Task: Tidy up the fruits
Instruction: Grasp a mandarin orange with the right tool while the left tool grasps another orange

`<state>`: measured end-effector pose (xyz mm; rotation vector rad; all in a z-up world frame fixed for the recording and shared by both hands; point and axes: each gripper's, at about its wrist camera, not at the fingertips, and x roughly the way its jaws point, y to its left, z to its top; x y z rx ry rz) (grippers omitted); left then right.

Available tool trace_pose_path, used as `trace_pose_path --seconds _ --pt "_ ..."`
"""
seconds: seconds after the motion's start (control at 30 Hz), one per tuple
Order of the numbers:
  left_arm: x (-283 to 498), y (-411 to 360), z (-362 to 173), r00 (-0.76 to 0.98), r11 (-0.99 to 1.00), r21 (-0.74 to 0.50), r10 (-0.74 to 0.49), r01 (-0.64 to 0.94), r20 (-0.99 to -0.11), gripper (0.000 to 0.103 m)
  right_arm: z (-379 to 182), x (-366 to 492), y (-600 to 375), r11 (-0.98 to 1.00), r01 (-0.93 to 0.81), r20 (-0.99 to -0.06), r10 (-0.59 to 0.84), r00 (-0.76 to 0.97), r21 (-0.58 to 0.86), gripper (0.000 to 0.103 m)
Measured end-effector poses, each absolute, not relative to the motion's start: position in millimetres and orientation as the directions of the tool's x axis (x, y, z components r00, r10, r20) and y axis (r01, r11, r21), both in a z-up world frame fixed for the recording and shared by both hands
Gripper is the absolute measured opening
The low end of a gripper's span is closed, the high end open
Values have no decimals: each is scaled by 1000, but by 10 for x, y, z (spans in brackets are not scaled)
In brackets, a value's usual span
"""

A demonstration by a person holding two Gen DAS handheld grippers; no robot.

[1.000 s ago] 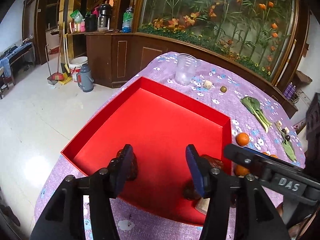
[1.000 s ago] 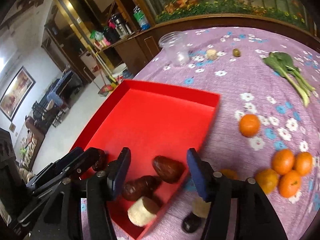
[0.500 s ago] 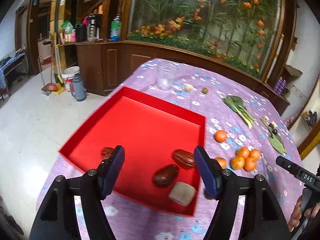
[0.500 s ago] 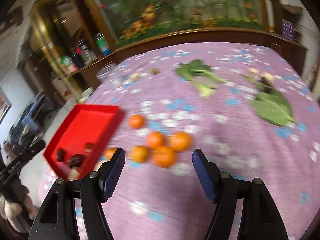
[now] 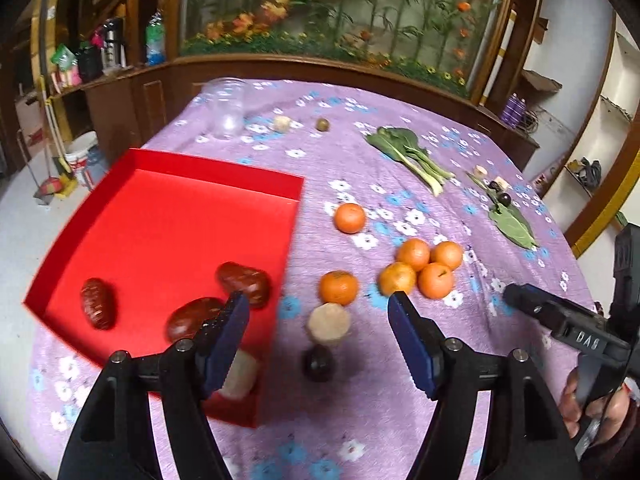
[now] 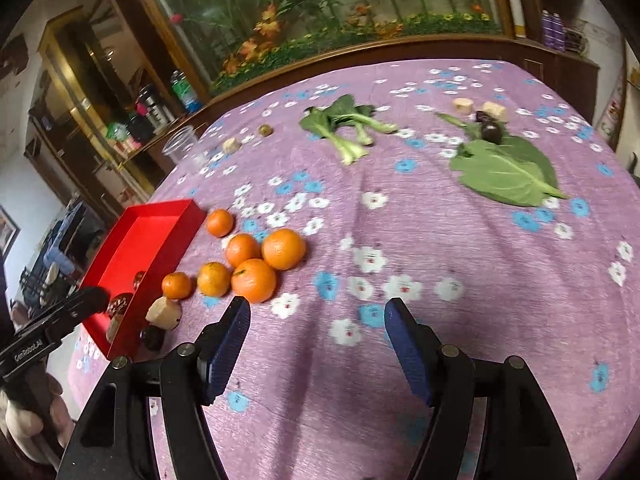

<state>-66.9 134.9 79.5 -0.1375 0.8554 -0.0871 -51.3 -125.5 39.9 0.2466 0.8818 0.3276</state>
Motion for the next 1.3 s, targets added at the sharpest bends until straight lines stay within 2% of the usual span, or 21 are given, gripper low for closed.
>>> trace_pose_path --seconds 0.23,0.47,0.53,0.7,0.83,0.93,1.0,1.07,1.2,1.3 --pt "-167 1129 791 648 989 -118 -146 87 -748 71 399 -285 -1071 900 -216 -693 430 579 378 74" --pt "473 1036 566 575 976 -168 -218 139 -789 70 334 -27 -934 893 -234 -698 447 560 384 72" --pt "616 1011 485 553 976 -166 -216 139 -805 64 311 48 -892 893 -241 -703 448 553 380 65" --pt "799 946 314 524 983 -111 -172 147 -834 59 236 186 -820 902 -240 -724 431 539 359 55" --pt "839 891 198 503 986 -65 -134 153 -854 53 172 258 -772 904 -241 -734 427 527 353 55" --pt "845 855 158 498 986 -36 -112 160 -860 38 151 276 -732 908 -250 -737 418 531 335 55" --pt "832 837 154 500 985 -39 -120 168 -858 33 153 291 -736 911 -250 -737 413 535 329 55" --pt "806 797 154 514 985 -4 -94 173 -853 32 148 295 -738 912 -248 -737 410 537 326 52" --pt "743 760 183 529 984 9 -89 179 -844 32 131 296 -756 916 -241 -740 400 541 320 38" --pt "707 781 227 537 985 -5 -99 172 -838 32 130 297 -773 910 -243 -737 414 534 334 38"
